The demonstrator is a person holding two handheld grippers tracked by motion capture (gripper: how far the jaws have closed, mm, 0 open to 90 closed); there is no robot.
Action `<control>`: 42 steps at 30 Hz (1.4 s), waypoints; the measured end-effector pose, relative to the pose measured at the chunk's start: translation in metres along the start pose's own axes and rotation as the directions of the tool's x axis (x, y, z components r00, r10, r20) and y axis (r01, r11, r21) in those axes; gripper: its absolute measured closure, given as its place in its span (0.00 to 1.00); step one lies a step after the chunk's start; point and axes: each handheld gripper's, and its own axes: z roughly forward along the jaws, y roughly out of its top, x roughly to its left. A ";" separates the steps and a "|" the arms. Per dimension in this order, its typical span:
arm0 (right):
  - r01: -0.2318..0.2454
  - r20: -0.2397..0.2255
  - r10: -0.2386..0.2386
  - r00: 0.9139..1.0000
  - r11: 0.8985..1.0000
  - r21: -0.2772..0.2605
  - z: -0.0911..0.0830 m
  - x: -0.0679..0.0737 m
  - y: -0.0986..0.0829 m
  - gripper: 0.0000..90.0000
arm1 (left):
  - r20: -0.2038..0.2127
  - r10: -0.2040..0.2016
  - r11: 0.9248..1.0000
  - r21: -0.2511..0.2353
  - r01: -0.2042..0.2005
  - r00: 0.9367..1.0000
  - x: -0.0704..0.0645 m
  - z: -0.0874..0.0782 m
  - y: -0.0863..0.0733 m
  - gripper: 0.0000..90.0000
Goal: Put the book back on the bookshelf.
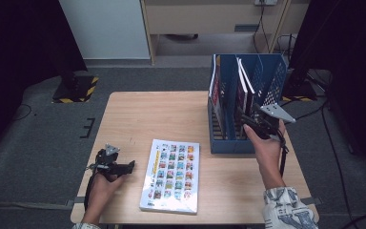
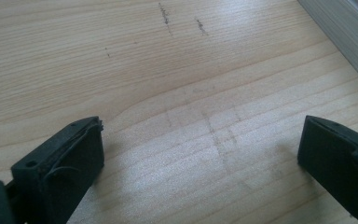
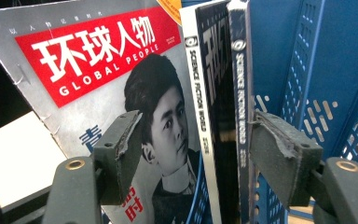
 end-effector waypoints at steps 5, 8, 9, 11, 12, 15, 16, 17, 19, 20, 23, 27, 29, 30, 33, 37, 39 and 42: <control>-0.009 -0.010 0.009 1.000 1.000 0.000 -0.004 -0.001 -0.007 0.36 | 0.000 0.000 1.000 0.000 0.000 1.000 0.000 0.000 0.000 0.00; -0.003 -0.019 0.003 1.000 1.000 0.002 -0.007 0.001 -0.012 0.35 | 0.001 0.000 1.000 0.000 0.000 1.000 0.000 0.000 0.000 0.00; -0.003 -0.023 0.003 1.000 1.000 0.004 -0.008 0.002 -0.013 0.35 | 0.001 0.000 1.000 0.000 0.000 1.000 0.000 0.000 0.000 0.00; -0.004 -0.031 0.004 1.000 1.000 0.002 -0.011 0.004 -0.016 0.34 | 0.001 0.000 1.000 0.001 0.000 1.000 0.000 0.000 0.000 0.00; -0.005 -0.035 0.005 0.999 1.000 0.004 -0.012 0.005 -0.018 0.33 | 0.001 0.000 1.000 0.001 0.000 1.000 0.000 0.000 0.000 0.00; -0.005 -0.054 0.005 0.999 1.000 0.010 -0.016 0.010 -0.024 0.31 | 0.001 0.000 1.000 0.001 0.000 1.000 0.000 0.000 0.000 0.00; -0.005 -0.065 0.005 0.998 1.000 0.010 -0.018 0.013 -0.029 0.30 | 0.000 0.000 1.000 0.000 0.000 1.000 0.000 0.000 0.000 0.00; -0.007 -0.073 0.008 0.997 1.000 0.017 -0.020 0.015 -0.031 0.29 | 0.000 0.000 1.000 0.000 0.000 1.000 0.000 0.000 0.000 0.00; -0.005 -0.085 0.007 0.996 1.000 0.016 -0.023 0.019 -0.036 0.28 | 0.001 0.000 1.000 0.000 0.000 1.000 0.000 0.000 0.000 0.00; 0.001 -0.092 0.001 0.996 1.000 0.018 -0.024 0.021 -0.038 0.28 | 0.001 0.000 1.000 0.001 0.000 1.000 0.000 0.000 0.000 0.00; 0.017 -0.114 -0.014 0.993 0.999 0.030 -0.028 0.025 -0.044 0.26 | -0.001 -0.001 1.000 0.001 0.001 1.000 0.000 0.000 0.000 0.00; 0.039 -0.139 -0.029 0.990 0.997 0.068 -0.031 0.030 -0.052 0.23 | -0.001 0.000 1.000 0.001 0.000 1.000 0.000 0.000 0.000 0.00; 0.031 -0.151 -0.018 0.988 0.996 0.083 -0.031 0.034 -0.057 0.23 | -0.001 0.000 1.000 0.001 0.000 1.000 0.000 0.000 0.000 0.00; 0.037 -0.159 -0.022 0.987 0.995 0.093 -0.031 0.037 -0.060 0.22 | -0.001 0.000 1.000 0.001 0.000 1.000 0.000 0.000 0.000 0.00; 0.055 -0.180 -0.033 0.983 0.992 0.117 -0.031 0.047 -0.066 0.22 | 0.001 -0.001 1.000 0.001 0.001 1.000 0.000 0.000 0.000 0.00; 0.074 -0.220 -0.041 0.975 0.987 0.144 -0.031 0.062 -0.071 0.21 | 0.004 0.002 1.000 0.001 -0.002 1.000 0.001 0.000 0.000 0.00; 0.094 -0.241 -0.054 0.969 0.983 0.159 -0.031 0.069 -0.074 0.20 | 0.007 0.005 1.000 0.002 -0.005 1.000 0.001 0.000 0.000 0.00; 0.100 -0.260 -0.053 0.964 0.980 0.171 -0.029 0.076 -0.077 0.20 | 0.012 0.009 1.000 0.002 -0.009 1.000 0.001 -0.001 0.000 0.00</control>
